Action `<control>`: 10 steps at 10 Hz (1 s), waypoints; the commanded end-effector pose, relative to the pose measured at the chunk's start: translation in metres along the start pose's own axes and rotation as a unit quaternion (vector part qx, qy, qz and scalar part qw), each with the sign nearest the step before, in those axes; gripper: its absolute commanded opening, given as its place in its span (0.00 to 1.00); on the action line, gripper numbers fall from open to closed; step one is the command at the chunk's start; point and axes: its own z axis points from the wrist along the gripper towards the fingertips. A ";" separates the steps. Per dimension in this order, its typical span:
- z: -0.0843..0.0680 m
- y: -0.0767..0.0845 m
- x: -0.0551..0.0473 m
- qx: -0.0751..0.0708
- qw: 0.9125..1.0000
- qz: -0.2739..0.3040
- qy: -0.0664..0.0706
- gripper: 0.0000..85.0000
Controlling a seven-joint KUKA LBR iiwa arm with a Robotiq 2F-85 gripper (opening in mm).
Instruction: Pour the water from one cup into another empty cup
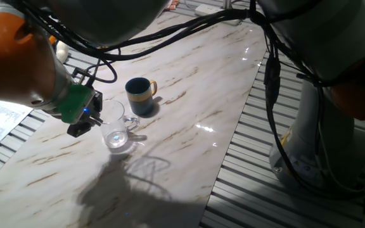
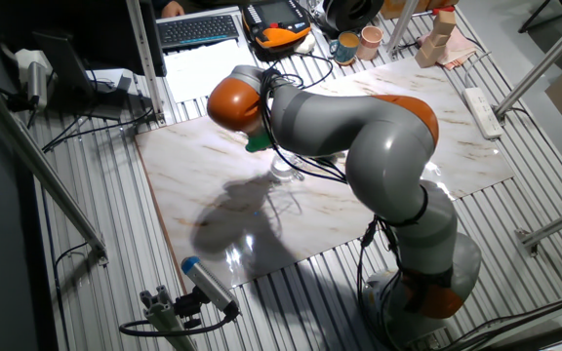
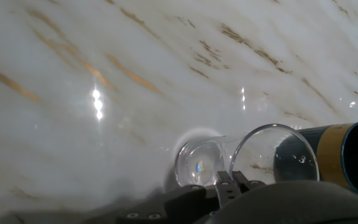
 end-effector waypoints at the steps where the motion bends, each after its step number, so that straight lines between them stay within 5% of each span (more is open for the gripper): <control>1: 0.000 0.000 0.000 0.003 1.000 0.004 -0.001 0.20; 2: 0.000 0.000 0.000 0.004 1.000 0.009 -0.003 0.40; 5: -0.014 -0.005 -0.003 0.004 1.000 0.016 -0.001 0.40; 7: -0.038 -0.012 -0.012 -0.015 1.000 0.008 0.015 0.40; 8: -0.048 -0.014 -0.016 -0.027 0.999 0.001 0.021 0.20; 9: -0.054 -0.015 -0.017 -0.036 0.999 -0.001 0.024 0.20; 10: -0.058 -0.015 -0.018 -0.037 0.999 -0.004 0.026 0.00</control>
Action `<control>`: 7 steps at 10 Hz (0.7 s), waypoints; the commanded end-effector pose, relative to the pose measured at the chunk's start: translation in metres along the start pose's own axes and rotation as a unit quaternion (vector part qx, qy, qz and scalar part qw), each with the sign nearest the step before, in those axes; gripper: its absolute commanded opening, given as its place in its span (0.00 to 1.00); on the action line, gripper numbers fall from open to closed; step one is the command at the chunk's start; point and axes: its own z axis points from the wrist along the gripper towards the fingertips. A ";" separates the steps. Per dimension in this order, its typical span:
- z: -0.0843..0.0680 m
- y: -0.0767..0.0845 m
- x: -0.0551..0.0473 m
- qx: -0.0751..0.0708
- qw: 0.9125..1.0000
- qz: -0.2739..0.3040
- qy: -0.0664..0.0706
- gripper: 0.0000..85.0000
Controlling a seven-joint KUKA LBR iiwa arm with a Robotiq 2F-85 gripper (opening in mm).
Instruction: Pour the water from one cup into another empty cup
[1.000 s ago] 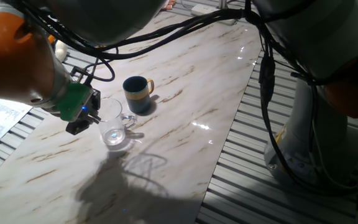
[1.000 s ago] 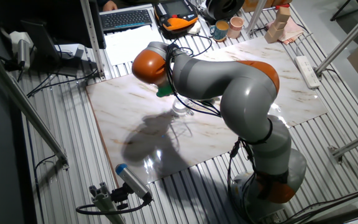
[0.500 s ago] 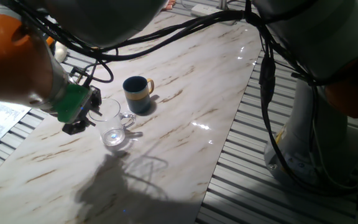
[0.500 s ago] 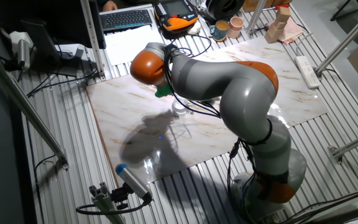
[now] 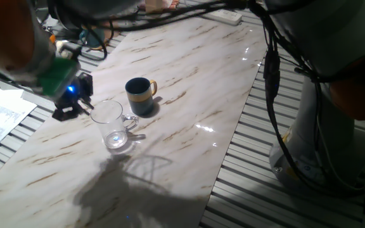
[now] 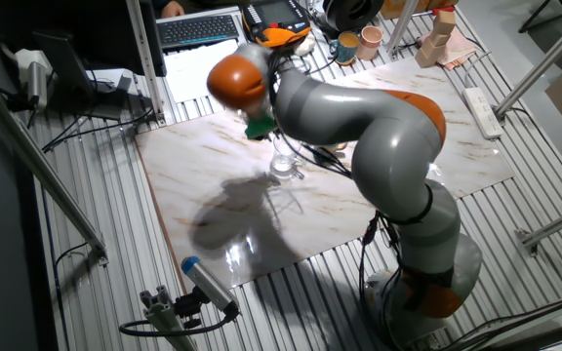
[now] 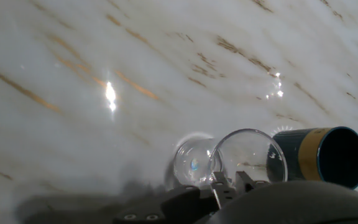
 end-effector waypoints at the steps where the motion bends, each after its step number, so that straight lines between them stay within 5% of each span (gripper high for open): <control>1: -0.002 0.000 0.000 -0.007 1.000 -0.002 0.002 0.00; 5: -0.010 -0.002 0.002 -0.058 0.998 0.026 -0.005 0.00; 7: -0.015 -0.003 0.002 -0.069 0.997 0.034 -0.004 0.00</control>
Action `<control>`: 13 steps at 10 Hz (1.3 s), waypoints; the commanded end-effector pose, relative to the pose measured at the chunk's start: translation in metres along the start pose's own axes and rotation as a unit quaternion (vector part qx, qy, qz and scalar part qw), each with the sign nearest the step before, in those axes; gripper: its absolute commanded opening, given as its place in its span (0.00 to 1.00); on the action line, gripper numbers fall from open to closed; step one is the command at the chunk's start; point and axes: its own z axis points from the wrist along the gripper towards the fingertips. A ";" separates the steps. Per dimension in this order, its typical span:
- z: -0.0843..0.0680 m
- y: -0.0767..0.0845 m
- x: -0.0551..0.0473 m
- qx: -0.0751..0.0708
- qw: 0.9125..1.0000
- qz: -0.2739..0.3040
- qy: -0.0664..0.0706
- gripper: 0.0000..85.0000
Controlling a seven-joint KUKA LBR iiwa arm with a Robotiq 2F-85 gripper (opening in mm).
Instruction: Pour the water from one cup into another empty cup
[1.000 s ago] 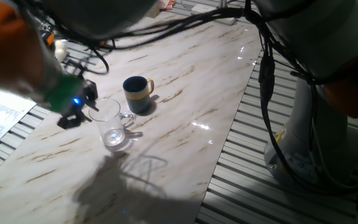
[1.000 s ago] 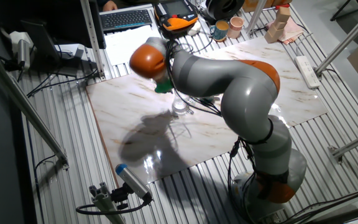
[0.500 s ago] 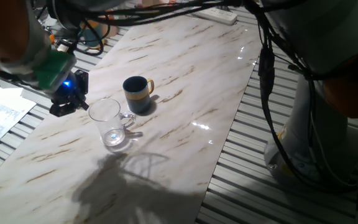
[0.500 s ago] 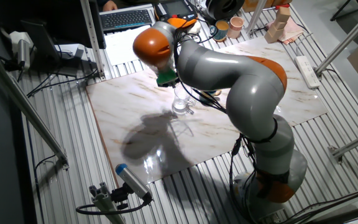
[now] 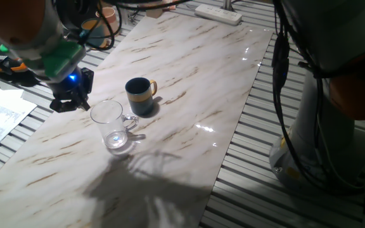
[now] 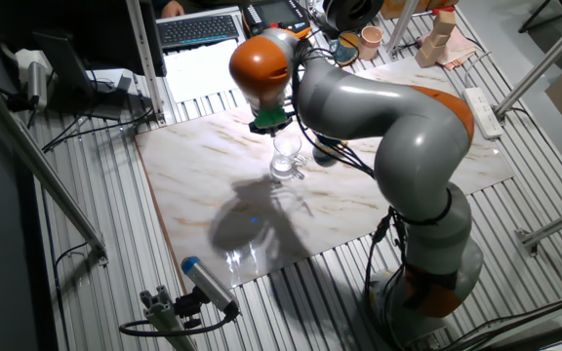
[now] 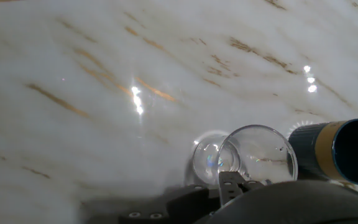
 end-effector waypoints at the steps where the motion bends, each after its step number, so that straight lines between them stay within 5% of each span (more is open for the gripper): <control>1: -0.001 -0.001 0.000 -0.007 1.000 0.004 0.001 0.00; 3: -0.006 -0.003 0.002 -0.021 1.000 0.016 -0.002 0.00; 6: -0.013 -0.006 0.005 0.005 1.000 0.013 -0.005 0.00; 8: -0.015 -0.008 0.007 0.015 0.999 0.004 0.037 0.00; 9: -0.015 -0.009 0.006 0.007 0.999 0.011 0.042 0.00; 11: -0.016 -0.012 0.005 -0.035 0.998 0.026 0.052 0.00; 13: -0.020 -0.014 0.005 -0.041 0.998 0.028 0.044 0.00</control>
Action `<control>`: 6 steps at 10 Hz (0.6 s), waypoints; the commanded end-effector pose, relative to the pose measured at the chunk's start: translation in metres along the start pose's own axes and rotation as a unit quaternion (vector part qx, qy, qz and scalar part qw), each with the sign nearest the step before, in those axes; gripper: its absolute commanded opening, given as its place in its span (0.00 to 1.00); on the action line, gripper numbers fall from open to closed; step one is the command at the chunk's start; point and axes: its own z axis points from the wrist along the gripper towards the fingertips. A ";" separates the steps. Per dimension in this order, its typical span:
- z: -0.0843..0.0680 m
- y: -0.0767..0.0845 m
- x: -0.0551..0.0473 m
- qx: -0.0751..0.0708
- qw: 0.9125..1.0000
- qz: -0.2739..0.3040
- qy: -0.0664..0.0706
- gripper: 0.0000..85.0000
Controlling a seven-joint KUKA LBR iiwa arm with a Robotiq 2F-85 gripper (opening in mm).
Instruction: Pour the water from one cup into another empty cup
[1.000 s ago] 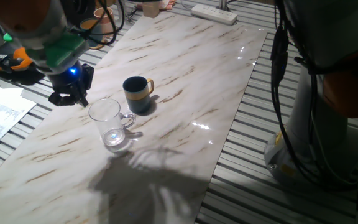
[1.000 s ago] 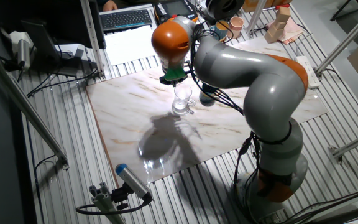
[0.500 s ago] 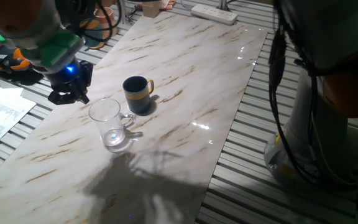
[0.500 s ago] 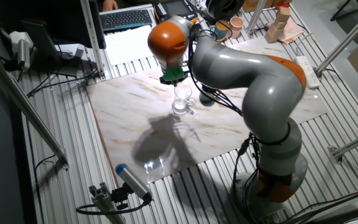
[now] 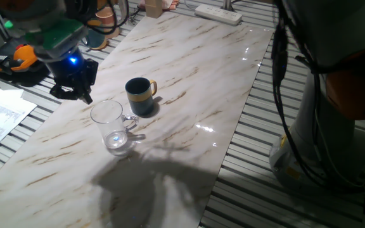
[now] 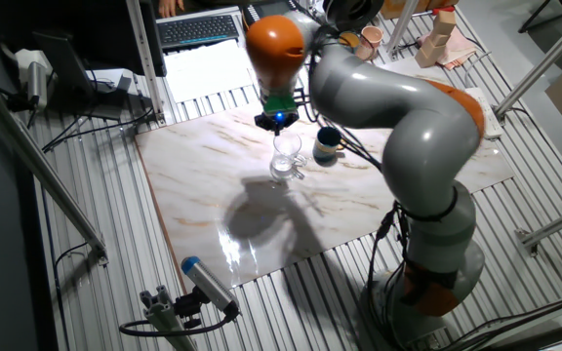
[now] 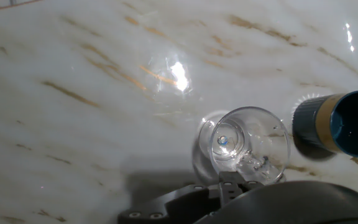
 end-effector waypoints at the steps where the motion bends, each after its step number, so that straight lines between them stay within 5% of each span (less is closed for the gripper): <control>1: -0.002 -0.001 0.000 -0.003 1.000 -0.002 0.000 0.00; 3: -0.004 -0.002 0.002 0.003 1.000 -0.009 0.000 0.00; 6: -0.005 -0.003 0.002 -0.013 1.000 -0.010 0.005 0.00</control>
